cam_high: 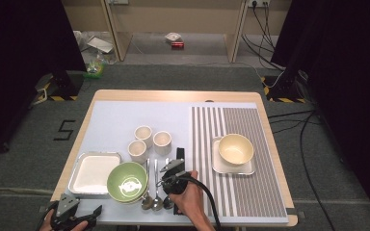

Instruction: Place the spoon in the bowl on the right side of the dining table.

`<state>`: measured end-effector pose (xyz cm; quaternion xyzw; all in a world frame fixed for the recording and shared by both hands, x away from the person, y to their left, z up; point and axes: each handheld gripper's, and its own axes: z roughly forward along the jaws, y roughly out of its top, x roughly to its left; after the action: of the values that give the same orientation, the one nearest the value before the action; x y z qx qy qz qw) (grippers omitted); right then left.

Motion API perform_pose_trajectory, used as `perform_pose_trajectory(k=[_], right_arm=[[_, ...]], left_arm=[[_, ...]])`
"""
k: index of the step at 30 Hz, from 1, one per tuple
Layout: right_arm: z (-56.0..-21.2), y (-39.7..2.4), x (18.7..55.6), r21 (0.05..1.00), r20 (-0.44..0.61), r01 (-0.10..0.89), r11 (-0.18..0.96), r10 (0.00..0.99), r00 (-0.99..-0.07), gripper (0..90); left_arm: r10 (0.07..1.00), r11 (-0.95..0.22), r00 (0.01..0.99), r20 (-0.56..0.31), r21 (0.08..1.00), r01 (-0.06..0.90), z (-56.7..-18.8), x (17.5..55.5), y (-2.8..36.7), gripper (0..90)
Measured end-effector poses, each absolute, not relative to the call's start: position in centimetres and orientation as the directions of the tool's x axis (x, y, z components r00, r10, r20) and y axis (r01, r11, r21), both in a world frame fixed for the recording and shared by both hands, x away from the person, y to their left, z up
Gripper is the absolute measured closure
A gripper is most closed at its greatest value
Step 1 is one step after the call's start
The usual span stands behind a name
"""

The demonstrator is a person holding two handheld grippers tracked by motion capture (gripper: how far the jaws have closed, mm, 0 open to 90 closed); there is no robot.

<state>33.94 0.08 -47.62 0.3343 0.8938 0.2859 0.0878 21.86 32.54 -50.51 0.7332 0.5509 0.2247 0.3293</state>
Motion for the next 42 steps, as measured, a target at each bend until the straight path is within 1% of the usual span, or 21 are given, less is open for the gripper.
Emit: perform_pose_trajectory(k=[3,5,13,22,28,33,38,42], right_arm=[[-47.6,0.6,34.2,0.564,0.019,0.540,0.625,0.644,-0.765,78.7],[-47.6,0.8,34.3,0.568,0.021,0.536,0.624,0.640,-0.768,81.0],[-47.6,0.9,34.9,0.578,0.029,0.553,0.600,0.662,-0.749,83.0],[-47.6,0.7,36.2,0.589,0.083,0.599,0.542,0.697,-0.713,84.2],[-47.6,0.5,36.4,0.585,0.094,0.614,0.529,0.708,-0.700,83.7],[-47.7,0.5,36.1,0.581,0.085,0.612,0.536,0.708,-0.701,78.2],[-47.6,0.4,35.5,0.572,0.089,0.616,0.543,0.705,-0.704,76.9],[-47.7,0.8,35.1,0.572,0.041,0.591,0.569,0.700,-0.713,78.2]], left_arm=[[0.955,-0.179,0.294,-0.032,0.731,0.659,-50.5,21.8,32.6,12.8],[0.955,-0.179,0.294,-0.031,0.729,0.660,-50.5,21.8,32.6,12.8],[0.955,-0.179,0.295,-0.032,0.730,0.659,-50.5,21.8,32.6,12.8],[0.955,-0.180,0.296,-0.032,0.730,0.660,-50.5,21.8,32.6,12.8],[0.955,-0.177,0.294,-0.034,0.731,0.659,-50.5,21.9,32.6,12.8],[0.954,-0.180,0.297,-0.032,0.730,0.659,-50.5,21.8,32.6,12.8],[0.955,-0.181,0.297,-0.031,0.731,0.659,-50.5,21.8,32.6,12.8],[0.954,-0.183,0.297,-0.028,0.730,0.658,-50.5,21.8,32.6,12.8]])
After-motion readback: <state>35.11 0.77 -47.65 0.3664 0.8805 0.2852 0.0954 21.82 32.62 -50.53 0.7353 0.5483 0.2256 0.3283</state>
